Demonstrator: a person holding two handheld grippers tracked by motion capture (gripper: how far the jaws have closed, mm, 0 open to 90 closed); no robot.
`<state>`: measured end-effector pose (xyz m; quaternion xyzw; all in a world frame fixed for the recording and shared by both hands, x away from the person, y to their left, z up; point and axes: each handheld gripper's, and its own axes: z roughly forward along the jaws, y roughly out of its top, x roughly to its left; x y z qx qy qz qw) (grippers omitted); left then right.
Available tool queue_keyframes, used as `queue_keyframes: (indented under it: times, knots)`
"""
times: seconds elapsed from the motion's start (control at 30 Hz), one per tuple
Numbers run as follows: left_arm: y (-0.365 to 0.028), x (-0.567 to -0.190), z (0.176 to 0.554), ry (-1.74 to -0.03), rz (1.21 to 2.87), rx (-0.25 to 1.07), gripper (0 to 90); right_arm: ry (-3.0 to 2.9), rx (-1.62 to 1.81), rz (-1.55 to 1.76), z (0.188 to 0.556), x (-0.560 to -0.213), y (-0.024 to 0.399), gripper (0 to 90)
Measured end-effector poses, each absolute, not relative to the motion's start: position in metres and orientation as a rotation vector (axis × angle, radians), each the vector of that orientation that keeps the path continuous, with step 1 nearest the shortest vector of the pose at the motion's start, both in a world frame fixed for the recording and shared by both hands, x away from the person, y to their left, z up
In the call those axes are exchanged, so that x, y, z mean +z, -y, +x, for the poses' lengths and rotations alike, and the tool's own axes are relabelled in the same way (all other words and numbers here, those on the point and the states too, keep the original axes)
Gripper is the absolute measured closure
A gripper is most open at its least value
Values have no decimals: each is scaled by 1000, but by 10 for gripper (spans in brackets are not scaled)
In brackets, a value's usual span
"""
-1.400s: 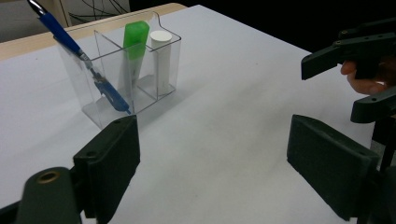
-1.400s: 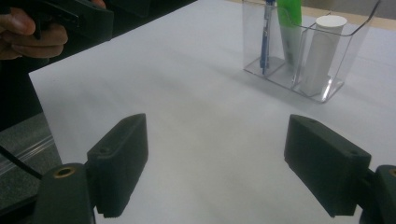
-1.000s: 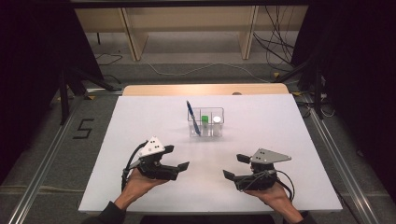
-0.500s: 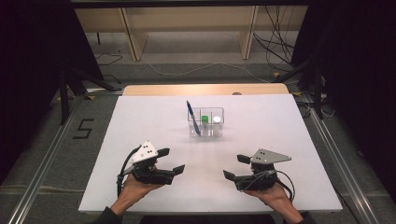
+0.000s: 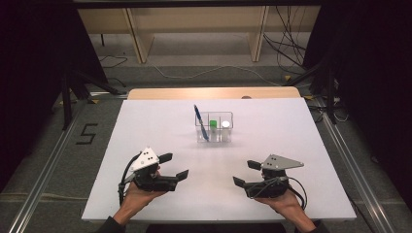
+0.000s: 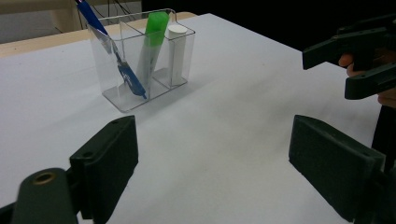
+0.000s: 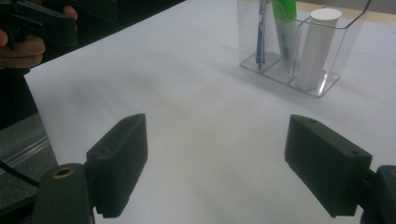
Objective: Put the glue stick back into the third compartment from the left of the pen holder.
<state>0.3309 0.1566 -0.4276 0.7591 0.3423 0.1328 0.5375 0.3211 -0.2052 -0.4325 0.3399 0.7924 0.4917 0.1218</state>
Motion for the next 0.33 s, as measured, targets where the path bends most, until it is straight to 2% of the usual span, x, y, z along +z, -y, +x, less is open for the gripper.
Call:
queue_keyframes:
  times: [0.33]
  knots:
    - [-156,-430,333,-818,1818,323,153,-2311,1435,1001,322,-433,207,221]
